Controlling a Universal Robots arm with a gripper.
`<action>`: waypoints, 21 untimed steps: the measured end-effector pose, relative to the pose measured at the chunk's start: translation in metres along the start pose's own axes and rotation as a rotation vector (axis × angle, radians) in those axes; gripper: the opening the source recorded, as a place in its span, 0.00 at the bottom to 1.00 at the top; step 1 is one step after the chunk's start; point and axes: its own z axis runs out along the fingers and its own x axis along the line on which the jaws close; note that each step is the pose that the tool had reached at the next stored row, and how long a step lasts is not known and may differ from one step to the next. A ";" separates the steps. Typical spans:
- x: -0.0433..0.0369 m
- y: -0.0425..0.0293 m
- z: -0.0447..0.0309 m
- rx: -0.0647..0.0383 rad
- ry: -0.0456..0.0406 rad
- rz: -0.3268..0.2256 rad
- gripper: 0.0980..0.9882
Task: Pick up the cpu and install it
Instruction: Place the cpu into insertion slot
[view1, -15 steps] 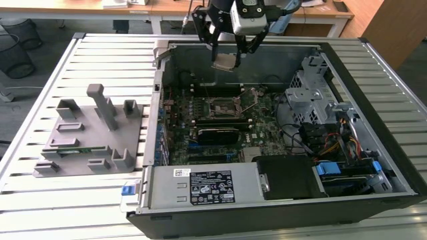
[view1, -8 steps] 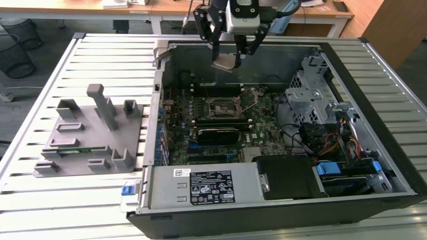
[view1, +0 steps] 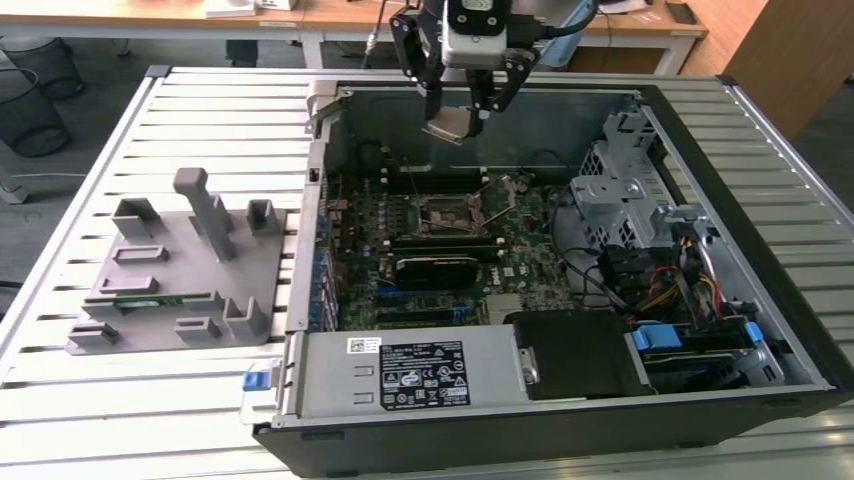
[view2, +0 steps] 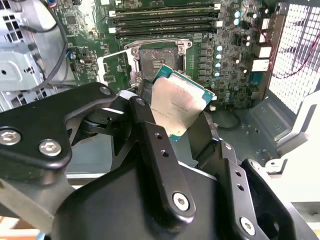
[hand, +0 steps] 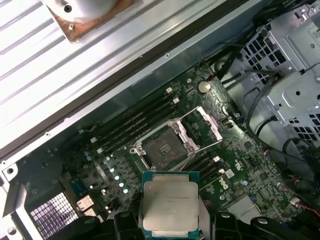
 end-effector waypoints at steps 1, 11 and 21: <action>0.0000 0.0001 0.0000 0.000 -0.0007 0.014 0.48; 0.0007 0.0010 0.0002 -0.001 -0.0073 0.131 0.48; 0.0013 0.0019 0.0003 -0.001 -0.0140 0.247 0.48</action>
